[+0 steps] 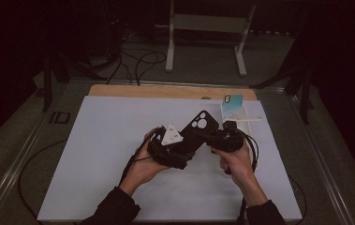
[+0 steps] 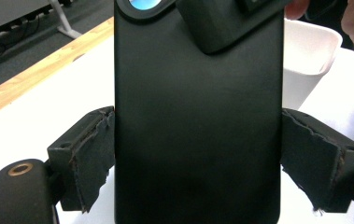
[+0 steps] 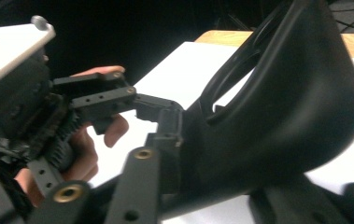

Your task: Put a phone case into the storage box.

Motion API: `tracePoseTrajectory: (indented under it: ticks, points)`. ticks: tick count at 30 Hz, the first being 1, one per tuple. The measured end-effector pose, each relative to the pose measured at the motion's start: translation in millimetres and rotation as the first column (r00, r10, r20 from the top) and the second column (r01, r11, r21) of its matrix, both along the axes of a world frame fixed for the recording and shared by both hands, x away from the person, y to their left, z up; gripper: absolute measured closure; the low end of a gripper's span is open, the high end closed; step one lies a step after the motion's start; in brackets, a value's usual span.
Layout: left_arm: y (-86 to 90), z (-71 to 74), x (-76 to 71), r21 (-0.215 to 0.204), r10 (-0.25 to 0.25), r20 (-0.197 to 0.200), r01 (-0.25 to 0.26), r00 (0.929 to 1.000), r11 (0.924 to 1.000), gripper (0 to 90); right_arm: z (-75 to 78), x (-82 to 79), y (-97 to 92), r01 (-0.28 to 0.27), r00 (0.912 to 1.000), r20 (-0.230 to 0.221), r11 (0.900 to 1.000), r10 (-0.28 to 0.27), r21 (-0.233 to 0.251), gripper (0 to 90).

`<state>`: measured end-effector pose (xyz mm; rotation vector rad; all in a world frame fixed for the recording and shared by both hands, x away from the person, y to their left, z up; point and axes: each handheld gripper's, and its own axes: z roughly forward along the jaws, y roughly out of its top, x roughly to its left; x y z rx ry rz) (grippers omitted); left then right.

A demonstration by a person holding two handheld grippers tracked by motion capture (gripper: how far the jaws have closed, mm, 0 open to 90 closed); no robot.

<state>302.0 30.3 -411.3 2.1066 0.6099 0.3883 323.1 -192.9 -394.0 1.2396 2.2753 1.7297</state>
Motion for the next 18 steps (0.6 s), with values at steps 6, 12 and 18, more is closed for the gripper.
tracePoseTrajectory:
  ticks: [6, 12, 18]
  points:
    - [-1.9, 0.7, -2.2, 0.023, 0.016, 0.017, -0.016, 0.9997, 0.9996, 14.8, -1.1, -0.1, 0.0, -0.013, 0.9993, -0.033, 0.9982, 0.015, 0.058, 81.6]
    - [1.5, 1.8, -0.4, 0.006, 0.021, -0.007, -0.021, 0.9997, 0.9998, 21.1, -0.1, -3.8, 3.3, -0.004, 1.0, -0.002, 0.9999, 0.004, 0.013, 86.3]
    - [10.3, 3.0, 3.9, -0.026, 0.026, -0.035, -0.027, 0.9991, 0.9993, 17.8, 4.2, -5.5, 1.5, 0.014, 0.9992, 0.038, 0.9994, -0.013, -0.031, 86.3]
